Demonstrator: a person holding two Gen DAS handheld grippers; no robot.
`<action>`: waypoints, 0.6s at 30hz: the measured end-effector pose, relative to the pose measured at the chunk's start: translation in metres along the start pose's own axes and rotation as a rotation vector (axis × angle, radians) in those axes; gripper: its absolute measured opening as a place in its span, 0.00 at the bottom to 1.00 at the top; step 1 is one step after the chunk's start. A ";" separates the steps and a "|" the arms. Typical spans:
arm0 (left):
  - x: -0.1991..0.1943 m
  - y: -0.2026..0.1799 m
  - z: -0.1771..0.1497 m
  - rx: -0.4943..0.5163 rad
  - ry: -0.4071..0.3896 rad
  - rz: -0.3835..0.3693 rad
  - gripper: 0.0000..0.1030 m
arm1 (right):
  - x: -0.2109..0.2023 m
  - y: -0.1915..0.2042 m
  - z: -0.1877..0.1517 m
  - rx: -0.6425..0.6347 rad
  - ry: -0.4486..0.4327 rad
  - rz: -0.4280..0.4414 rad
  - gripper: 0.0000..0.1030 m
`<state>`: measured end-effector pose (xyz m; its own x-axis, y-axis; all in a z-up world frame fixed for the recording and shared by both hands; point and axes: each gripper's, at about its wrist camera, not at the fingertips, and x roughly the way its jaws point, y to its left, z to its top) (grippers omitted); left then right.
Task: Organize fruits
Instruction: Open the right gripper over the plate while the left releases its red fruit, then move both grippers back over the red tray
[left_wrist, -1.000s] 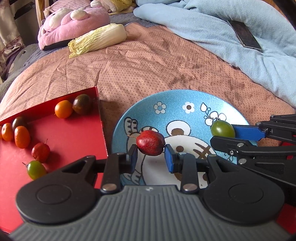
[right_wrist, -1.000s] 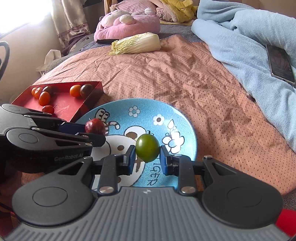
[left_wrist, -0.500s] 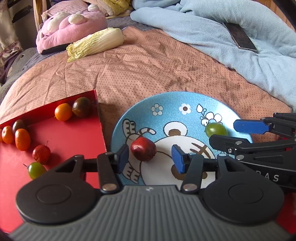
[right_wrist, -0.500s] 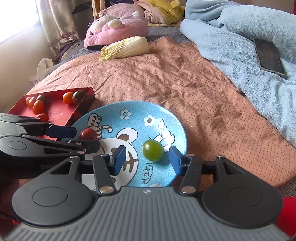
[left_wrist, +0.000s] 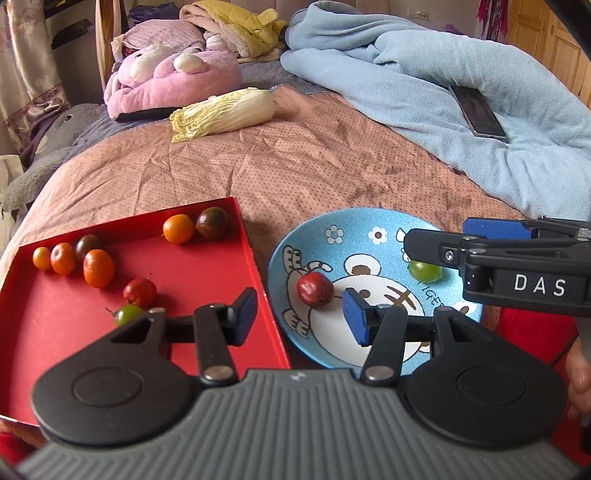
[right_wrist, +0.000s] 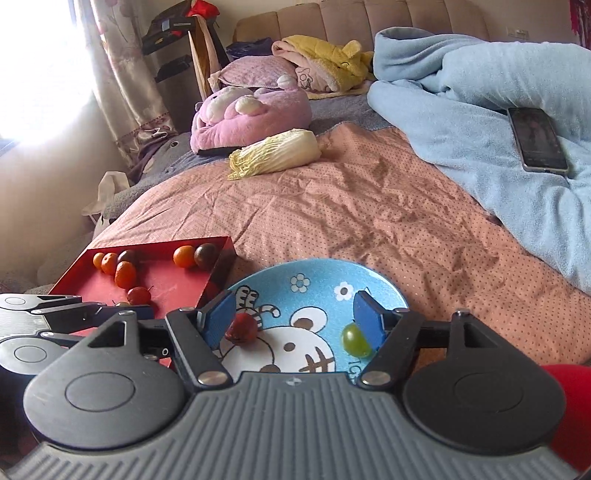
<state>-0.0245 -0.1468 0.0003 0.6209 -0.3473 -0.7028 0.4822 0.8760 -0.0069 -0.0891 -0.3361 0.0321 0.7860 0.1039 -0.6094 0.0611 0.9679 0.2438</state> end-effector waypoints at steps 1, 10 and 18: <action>-0.003 0.004 -0.002 -0.002 -0.003 0.010 0.52 | 0.002 0.004 0.000 -0.004 0.001 0.008 0.73; -0.019 0.053 -0.022 -0.079 0.009 0.095 0.52 | 0.019 0.044 -0.002 -0.076 0.038 0.079 0.73; -0.021 0.101 -0.034 -0.163 0.016 0.164 0.52 | 0.045 0.102 0.003 -0.205 0.088 0.179 0.72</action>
<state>-0.0099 -0.0396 -0.0093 0.6720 -0.1919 -0.7152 0.2688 0.9632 -0.0058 -0.0462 -0.2337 0.0316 0.7161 0.2880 -0.6358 -0.2064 0.9575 0.2013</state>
